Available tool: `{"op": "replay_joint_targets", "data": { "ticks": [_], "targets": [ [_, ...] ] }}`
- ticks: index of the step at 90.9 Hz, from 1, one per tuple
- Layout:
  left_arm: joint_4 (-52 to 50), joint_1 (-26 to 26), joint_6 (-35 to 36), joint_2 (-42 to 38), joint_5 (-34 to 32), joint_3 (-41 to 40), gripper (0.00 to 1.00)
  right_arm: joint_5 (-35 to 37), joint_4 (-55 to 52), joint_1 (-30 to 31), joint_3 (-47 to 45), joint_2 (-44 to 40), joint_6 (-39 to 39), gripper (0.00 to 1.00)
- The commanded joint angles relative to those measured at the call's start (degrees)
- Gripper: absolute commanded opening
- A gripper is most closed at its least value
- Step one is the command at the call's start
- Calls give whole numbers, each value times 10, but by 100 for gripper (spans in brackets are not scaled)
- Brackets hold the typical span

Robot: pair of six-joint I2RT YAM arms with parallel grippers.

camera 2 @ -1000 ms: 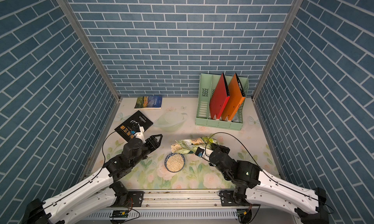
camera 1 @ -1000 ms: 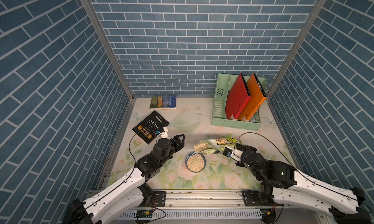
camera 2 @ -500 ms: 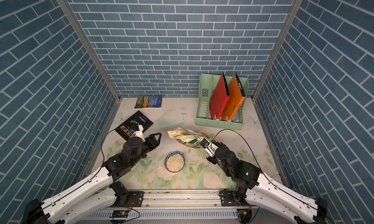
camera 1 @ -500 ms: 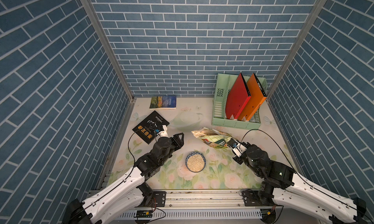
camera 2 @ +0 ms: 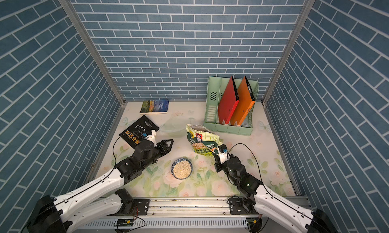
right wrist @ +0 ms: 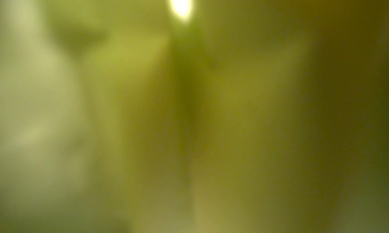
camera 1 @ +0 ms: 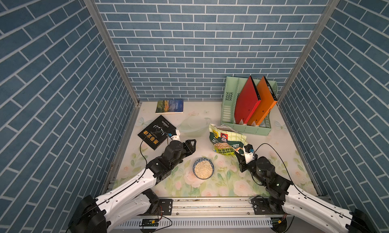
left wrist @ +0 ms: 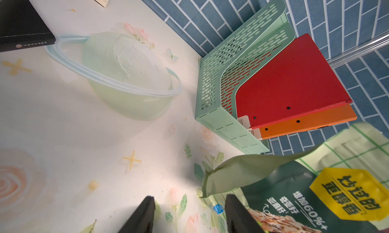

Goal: Pour the oats into the breakfast bowl
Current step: Place the oats bag at the center of the board.

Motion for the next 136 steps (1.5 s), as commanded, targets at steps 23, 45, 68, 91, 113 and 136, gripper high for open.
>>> {"op": "replay_joint_targets", "data": {
  "ticks": [23,45,68,91,113,136],
  "targets": [
    [90,-6,19,71,32,0,58,45,278,-1,-29,96,46,0],
    [85,-10,22,108,19,23,57,68,339,-1,-36,187,50,0],
    [92,-12,14,131,15,32,57,64,400,-1,-31,295,72,19],
    [108,-12,4,135,12,22,57,65,392,17,-28,339,76,36],
    [121,-12,5,147,22,22,57,45,339,24,-43,304,93,66],
    [138,-16,3,164,29,23,57,62,143,26,-25,179,108,100]
  ]
}}
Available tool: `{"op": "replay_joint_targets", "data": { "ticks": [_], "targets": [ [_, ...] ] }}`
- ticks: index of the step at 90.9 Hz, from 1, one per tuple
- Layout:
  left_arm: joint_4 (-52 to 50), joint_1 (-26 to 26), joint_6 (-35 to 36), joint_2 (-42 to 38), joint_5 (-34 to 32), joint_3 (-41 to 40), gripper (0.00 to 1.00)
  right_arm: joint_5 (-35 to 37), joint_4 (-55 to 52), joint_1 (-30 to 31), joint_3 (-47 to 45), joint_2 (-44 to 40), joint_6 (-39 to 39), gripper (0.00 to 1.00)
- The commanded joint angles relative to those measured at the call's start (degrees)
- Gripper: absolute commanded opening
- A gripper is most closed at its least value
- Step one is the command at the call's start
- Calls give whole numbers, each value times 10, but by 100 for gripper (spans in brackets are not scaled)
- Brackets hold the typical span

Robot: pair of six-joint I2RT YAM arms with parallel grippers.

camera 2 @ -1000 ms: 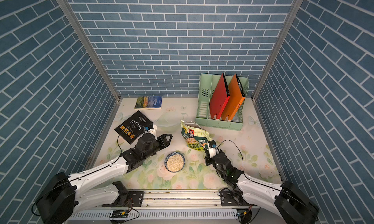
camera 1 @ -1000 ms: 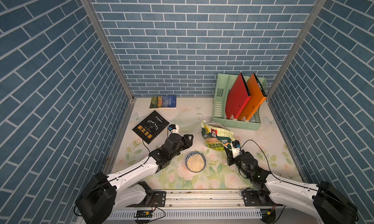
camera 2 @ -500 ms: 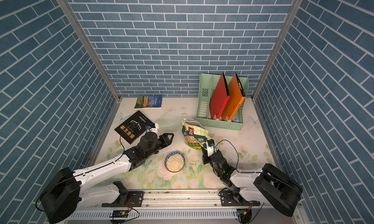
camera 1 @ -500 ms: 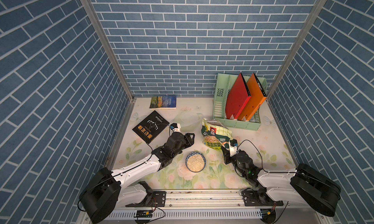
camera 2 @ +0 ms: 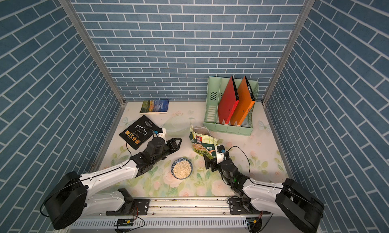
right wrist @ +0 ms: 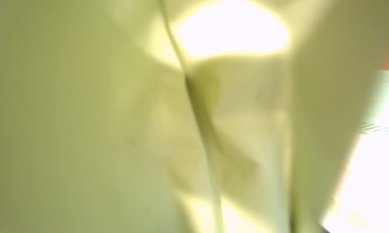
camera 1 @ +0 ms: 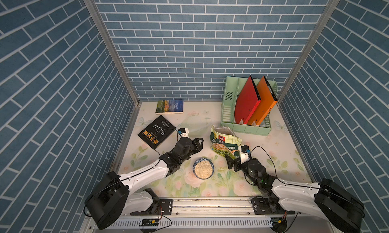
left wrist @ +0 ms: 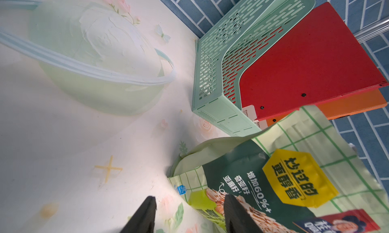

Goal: Pour the oats into the breakfast bowl
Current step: Place the oats bag at the center of the board, then close the oats bag at the center of the board.

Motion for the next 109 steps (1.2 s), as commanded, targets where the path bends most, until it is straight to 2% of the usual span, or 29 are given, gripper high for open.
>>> {"op": "replay_joint_targets", "data": {
  "ticks": [1,25,35,58,69,80,94,105,109],
  "targets": [
    [18,-5,0,9,5,4,57,16,-124,3,24,-49,17,100],
    [25,-9,0,12,7,1,57,13,-296,3,71,-151,26,100],
    [28,-9,0,13,9,1,57,9,-385,3,121,-141,27,100],
    [55,-11,-13,14,32,-2,57,-24,-516,3,206,-146,32,100],
    [53,-14,-6,14,34,0,57,-17,-608,3,286,-149,4,100],
    [60,-17,4,10,35,-6,57,1,-708,-1,389,-111,-17,100],
    [64,-20,7,2,34,-12,57,-90,-782,-27,494,-56,-82,99],
    [63,-21,12,-6,35,-13,57,-197,-864,-78,611,9,-152,100],
    [63,-22,15,-10,35,-14,57,-213,-902,-97,655,39,-178,100]
  ]
}}
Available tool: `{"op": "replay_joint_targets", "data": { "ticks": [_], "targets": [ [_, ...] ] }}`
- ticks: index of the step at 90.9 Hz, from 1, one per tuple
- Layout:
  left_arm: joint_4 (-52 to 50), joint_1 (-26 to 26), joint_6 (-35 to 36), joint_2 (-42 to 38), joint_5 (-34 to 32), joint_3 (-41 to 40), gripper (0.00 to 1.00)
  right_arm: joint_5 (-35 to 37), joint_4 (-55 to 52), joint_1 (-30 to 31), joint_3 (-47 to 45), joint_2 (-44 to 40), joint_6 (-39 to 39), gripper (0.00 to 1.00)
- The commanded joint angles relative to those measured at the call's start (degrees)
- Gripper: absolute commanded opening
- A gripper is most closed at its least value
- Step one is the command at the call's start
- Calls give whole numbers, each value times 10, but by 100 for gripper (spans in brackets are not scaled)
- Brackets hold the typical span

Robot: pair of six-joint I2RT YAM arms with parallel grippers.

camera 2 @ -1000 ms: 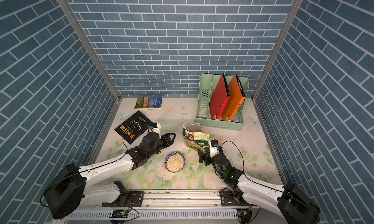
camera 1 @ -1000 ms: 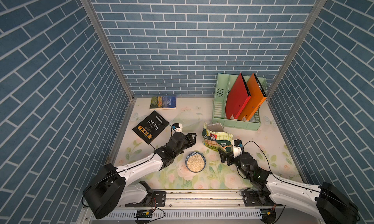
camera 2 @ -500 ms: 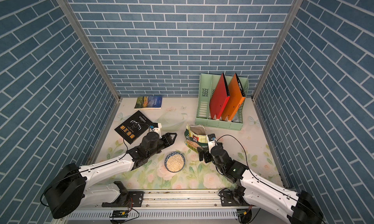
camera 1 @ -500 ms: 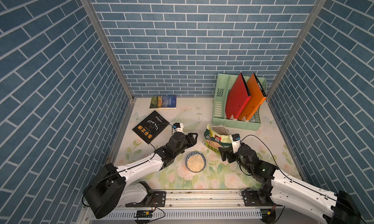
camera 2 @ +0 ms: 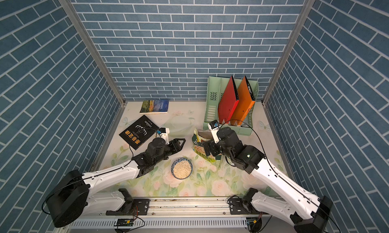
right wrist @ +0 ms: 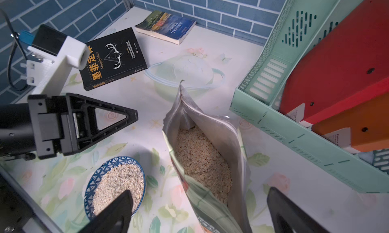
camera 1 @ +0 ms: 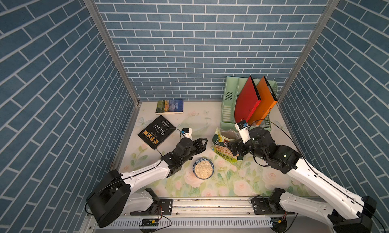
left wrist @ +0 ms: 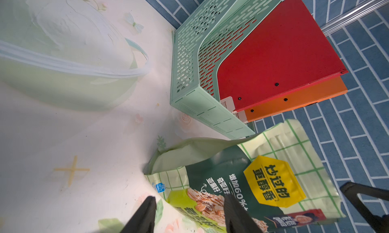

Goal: Pour the oats into the breakfast bowl
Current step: Close the oats bag at the center of the board.

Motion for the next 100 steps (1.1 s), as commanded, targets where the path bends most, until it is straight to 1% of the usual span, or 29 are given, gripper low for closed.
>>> {"op": "replay_joint_targets", "data": {
  "ticks": [1,7,14,23,26,30,46,50,53,60,64,72,77,87,97,100],
  "targets": [
    [9,-5,17,-17,1,-8,58,-95,-129,-46,98,59,-96,100],
    [11,-9,20,-22,1,-9,58,-96,-171,-73,142,98,-138,100],
    [12,-13,22,-29,1,-11,59,-100,-198,-105,173,126,-178,100],
    [10,-18,28,-37,4,-13,60,-100,-209,-113,186,134,-208,96],
    [9,-18,30,-40,6,-13,60,-100,-211,-113,182,129,-214,95],
    [6,-20,33,-45,9,-13,60,-122,-214,-113,171,120,-220,94],
    [4,-29,44,-57,16,-18,61,-164,-223,-113,122,84,-231,94],
    [4,-29,45,-57,16,-19,61,-168,-220,-113,118,79,-231,96],
    [5,-30,46,-56,17,-20,61,-164,-217,-113,114,76,-231,97],
    [10,-32,46,-54,19,-20,61,-123,-214,-113,100,78,-229,98],
    [15,-34,46,-52,20,-20,61,-111,-211,-112,91,86,-225,97],
    [23,-38,45,-47,20,-16,61,-109,-204,-112,89,106,-221,94],
    [26,-41,45,-43,21,-12,61,-110,-202,-112,95,121,-221,89],
    [37,-46,47,-32,25,-3,61,-110,-200,-112,103,149,-221,70],
    [44,-50,50,-16,33,6,61,-133,-199,-112,117,167,-219,40],
    [47,-50,50,-9,36,9,61,-146,-199,-113,120,170,-219,27]
  ]
}}
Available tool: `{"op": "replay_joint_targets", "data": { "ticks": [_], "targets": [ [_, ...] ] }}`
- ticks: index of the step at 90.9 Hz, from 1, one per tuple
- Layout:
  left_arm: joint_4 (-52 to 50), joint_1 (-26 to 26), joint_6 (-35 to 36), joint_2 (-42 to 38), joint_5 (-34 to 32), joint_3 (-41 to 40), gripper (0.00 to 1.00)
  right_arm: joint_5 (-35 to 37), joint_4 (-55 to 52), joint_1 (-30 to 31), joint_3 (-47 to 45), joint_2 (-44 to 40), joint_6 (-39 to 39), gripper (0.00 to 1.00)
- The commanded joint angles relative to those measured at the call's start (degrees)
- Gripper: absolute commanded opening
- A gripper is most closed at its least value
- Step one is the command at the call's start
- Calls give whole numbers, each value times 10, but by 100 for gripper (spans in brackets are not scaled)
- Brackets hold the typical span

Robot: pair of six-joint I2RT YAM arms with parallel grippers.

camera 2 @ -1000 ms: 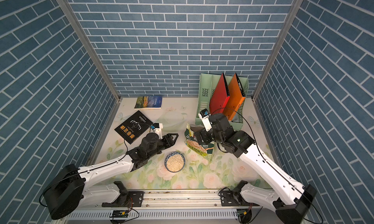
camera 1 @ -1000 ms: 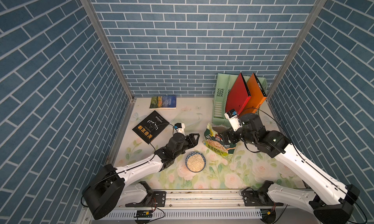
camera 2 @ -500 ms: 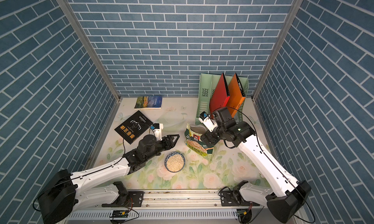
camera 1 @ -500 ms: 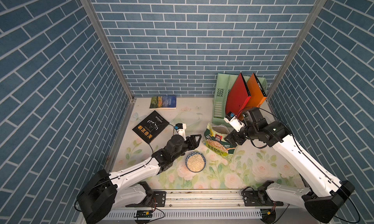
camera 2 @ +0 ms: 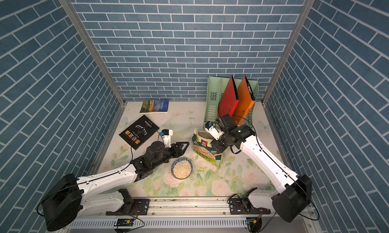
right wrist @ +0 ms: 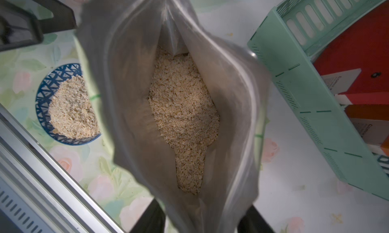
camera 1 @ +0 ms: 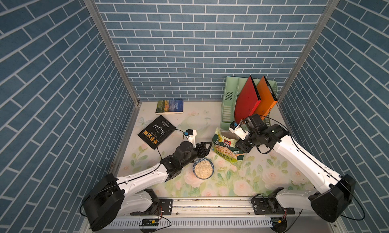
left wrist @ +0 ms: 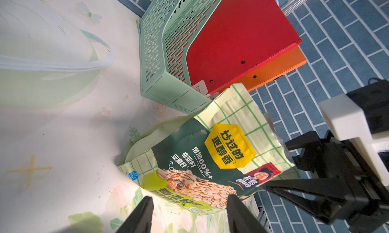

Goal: Pour the oats into the breakfast bowl
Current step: Close the oats bag at the center of the board.

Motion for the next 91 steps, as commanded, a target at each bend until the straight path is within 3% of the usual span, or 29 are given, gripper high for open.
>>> {"op": "replay_joint_targets", "data": {
  "ticks": [1,6,27,52,55,65,81,91],
  "targets": [
    [22,-7,14,19,13,19,61,-31,0,1,25,10,4,22],
    [28,-8,13,30,15,26,61,-50,0,2,26,9,9,0],
    [45,-7,9,85,19,89,61,-54,22,8,11,-16,115,0],
    [36,-7,19,145,33,135,61,-47,47,64,-32,-62,189,0],
    [34,-7,22,147,33,139,61,-42,45,68,-38,-64,190,11],
    [23,-7,26,149,29,145,61,-17,54,68,-52,-62,187,31],
    [18,-7,22,141,31,137,61,1,87,68,-41,-35,179,39],
    [13,-7,23,129,23,129,61,14,98,68,-23,-7,166,37]
  ]
}}
